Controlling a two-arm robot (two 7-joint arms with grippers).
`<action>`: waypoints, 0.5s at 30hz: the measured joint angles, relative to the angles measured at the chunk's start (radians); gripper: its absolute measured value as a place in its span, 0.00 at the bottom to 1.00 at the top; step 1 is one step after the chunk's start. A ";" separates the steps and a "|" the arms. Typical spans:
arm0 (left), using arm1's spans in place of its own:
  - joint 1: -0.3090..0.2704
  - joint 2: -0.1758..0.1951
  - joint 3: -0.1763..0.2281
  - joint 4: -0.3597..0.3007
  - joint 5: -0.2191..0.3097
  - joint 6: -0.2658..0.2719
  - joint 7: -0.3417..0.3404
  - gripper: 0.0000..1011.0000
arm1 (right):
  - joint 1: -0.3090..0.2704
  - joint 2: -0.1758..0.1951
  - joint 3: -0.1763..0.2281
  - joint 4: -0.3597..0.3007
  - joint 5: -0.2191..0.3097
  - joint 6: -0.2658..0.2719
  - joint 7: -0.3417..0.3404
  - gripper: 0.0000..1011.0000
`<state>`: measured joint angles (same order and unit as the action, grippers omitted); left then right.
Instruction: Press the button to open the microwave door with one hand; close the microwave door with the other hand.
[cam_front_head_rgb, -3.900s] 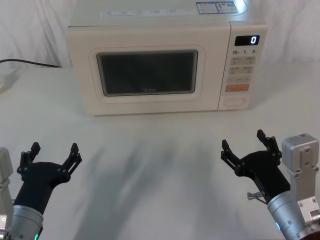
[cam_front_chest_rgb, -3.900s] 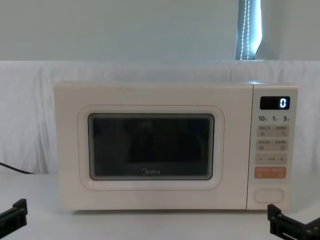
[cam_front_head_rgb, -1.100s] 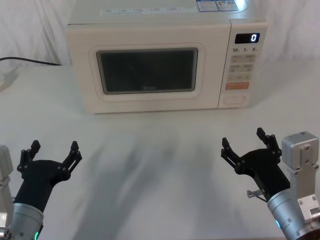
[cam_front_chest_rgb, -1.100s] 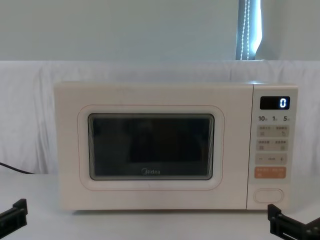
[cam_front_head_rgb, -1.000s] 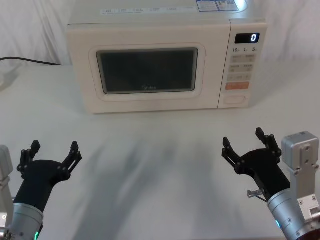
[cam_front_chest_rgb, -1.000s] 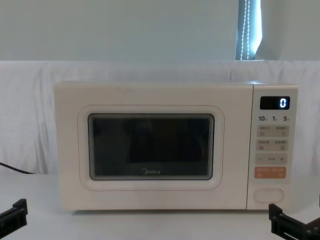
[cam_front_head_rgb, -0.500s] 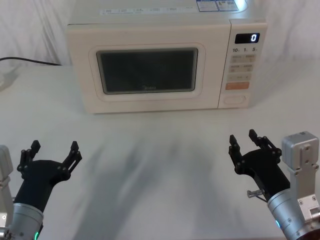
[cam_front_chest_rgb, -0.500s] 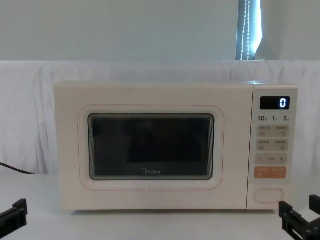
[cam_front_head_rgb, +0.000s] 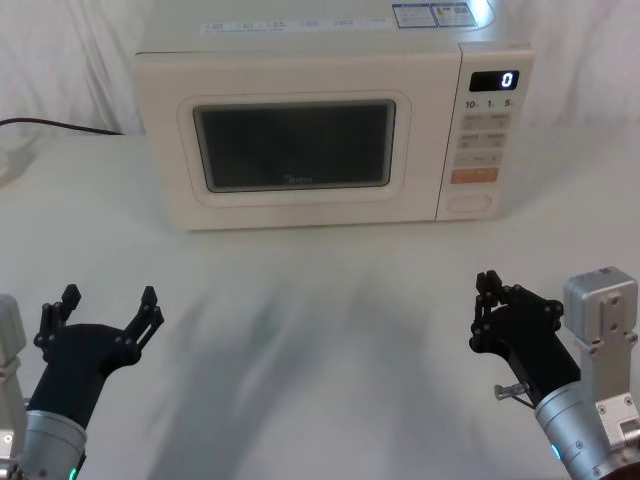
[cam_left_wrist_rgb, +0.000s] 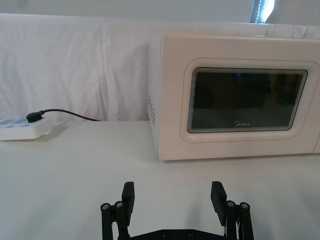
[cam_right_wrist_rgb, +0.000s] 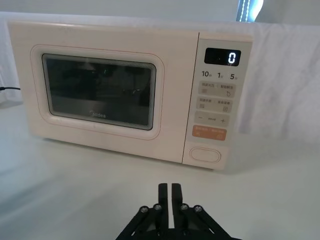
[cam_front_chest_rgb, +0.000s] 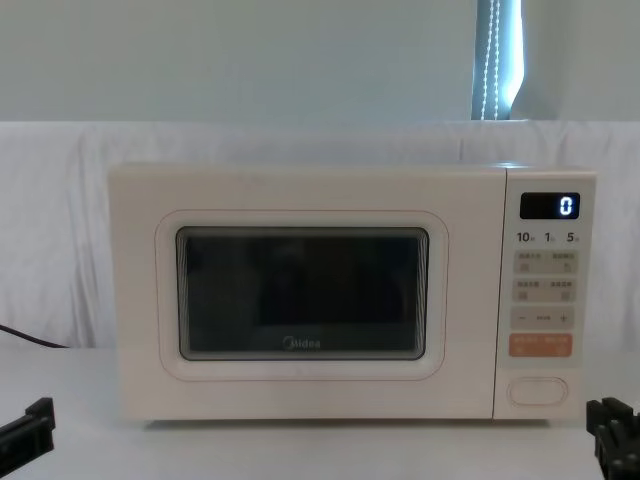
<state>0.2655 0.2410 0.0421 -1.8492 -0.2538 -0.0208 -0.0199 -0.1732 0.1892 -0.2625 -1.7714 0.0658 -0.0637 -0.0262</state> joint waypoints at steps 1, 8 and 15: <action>0.000 0.000 0.000 0.000 0.000 0.000 0.000 0.99 | 0.000 0.000 0.000 0.000 0.000 0.000 0.000 0.05; 0.000 0.000 0.000 0.000 0.000 0.000 0.000 0.99 | 0.000 0.000 0.000 0.000 0.000 0.000 0.000 0.00; 0.000 0.000 0.000 0.000 0.000 0.000 0.000 0.99 | 0.015 -0.019 0.014 0.019 0.019 0.017 0.021 0.00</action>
<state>0.2655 0.2410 0.0421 -1.8492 -0.2538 -0.0207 -0.0199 -0.1582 0.1701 -0.2483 -1.7523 0.0850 -0.0470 -0.0056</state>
